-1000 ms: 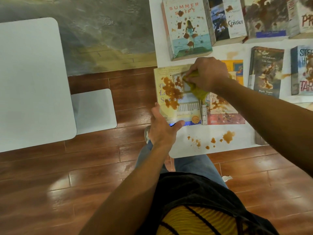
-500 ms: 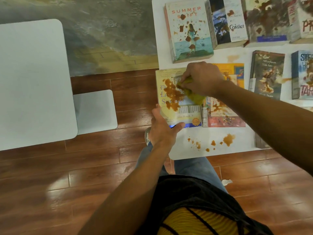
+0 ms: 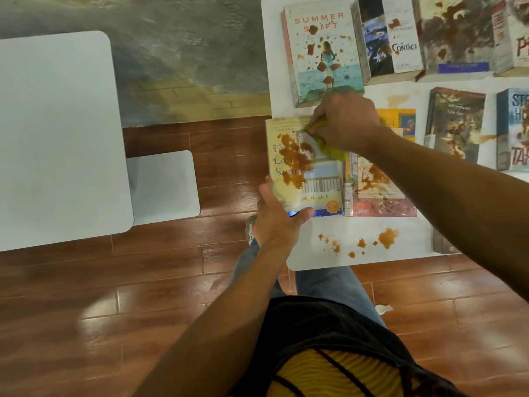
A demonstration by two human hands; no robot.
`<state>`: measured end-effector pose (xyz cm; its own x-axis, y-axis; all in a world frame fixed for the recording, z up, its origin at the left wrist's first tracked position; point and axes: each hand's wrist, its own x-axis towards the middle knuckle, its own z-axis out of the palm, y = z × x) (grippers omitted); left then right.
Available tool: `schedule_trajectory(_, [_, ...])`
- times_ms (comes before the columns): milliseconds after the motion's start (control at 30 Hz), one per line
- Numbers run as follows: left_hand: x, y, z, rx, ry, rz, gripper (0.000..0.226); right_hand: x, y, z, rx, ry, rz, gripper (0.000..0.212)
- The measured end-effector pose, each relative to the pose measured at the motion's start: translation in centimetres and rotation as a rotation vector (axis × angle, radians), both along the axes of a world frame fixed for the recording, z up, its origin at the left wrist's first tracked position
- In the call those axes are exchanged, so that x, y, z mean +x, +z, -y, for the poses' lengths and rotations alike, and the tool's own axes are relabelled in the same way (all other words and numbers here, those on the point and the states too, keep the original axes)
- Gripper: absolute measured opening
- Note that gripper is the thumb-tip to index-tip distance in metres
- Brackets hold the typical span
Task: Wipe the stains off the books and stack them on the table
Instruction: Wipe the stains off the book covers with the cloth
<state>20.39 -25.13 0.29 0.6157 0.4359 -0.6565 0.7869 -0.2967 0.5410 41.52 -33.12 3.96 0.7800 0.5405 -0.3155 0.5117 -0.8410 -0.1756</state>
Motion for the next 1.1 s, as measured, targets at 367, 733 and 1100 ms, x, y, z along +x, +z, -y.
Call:
schedule_trajectory(367, [-0.2,-0.2,0.1,0.011,0.001,0.005,0.089,-1.6,-0.1,1.4,-0.022,0.074,-0.105,0.017])
schedule_trajectory(733, [-0.2,0.1,0.4,-0.004,0.014,0.016,0.096,-3.1,-0.5,3.2,0.021,0.066,-0.083,0.022])
schedule_trajectory(1100, [0.0,0.1,0.6,0.074,-0.028,0.003,0.097,-5.1,-0.4,3.4,0.061,0.089,-0.09,0.023])
